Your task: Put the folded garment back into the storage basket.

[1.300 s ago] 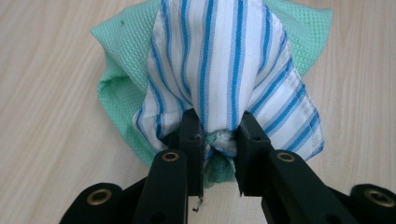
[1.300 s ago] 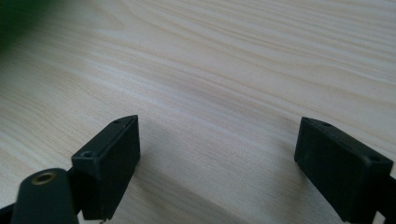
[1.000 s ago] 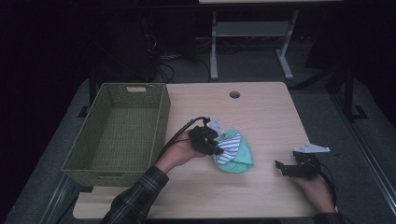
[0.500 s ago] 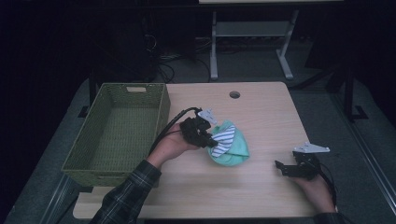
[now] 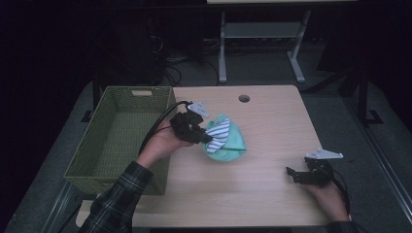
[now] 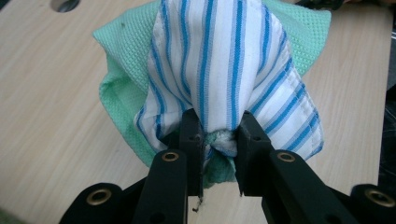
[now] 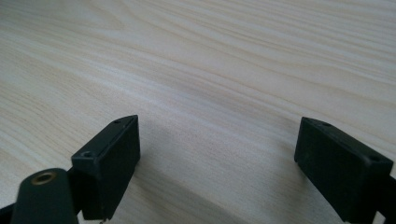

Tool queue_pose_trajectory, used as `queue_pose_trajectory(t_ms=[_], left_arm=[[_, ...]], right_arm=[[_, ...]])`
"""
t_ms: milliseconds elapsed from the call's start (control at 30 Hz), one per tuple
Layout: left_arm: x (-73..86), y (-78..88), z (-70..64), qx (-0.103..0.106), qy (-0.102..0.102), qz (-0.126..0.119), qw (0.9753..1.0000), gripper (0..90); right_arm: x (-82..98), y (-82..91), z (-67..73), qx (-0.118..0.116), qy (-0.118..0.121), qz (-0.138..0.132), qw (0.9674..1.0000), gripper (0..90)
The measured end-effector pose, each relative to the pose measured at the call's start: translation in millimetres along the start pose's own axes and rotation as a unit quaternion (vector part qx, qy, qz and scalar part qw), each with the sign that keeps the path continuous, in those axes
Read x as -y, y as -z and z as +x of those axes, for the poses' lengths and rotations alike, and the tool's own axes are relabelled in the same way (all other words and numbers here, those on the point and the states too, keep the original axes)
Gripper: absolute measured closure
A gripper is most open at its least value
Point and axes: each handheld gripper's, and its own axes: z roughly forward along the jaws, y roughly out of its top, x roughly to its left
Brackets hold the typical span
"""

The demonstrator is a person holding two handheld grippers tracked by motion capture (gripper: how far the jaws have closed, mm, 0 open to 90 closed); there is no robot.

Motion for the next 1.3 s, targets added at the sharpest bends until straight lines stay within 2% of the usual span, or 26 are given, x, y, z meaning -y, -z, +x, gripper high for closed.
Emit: queue_pose_trajectory(t_ms=[300, 633, 900, 1133, 1300], left_arm=[[12.6, 29.3, 13.5, -0.032, 0.025, -0.009, 0.9991, 75.0], [31.9, 61.9, 29.7, -0.074, 0.055, -0.016, 0.9956, 75.0], [51.4, 87.6, 43.0, -0.105, 0.083, -0.022, 0.9908, 75.0], [71.0, 107.2, 51.7, -0.132, 0.11, -0.037, 0.9844, 75.0], [83.9, 118.2, 56.1, -0.155, 0.124, -0.033, 0.9796, 75.0]], right_arm=[[-0.8, -1.6, 0.2, 0.004, -0.005, 0.006, 1.0, 8.3], [-1.0, -2.0, 0.3, 0.002, -0.002, 0.007, 1.0, 7.3], [-1.1, -2.0, 0.4, 0.002, -0.002, 0.007, 1.0, 7.2], [-1.1, -2.0, 0.4, 0.002, -0.002, 0.007, 1.0, 7.2], [-1.1, -2.0, 0.4, 0.002, -0.002, 0.008, 1.0, 7.1]])
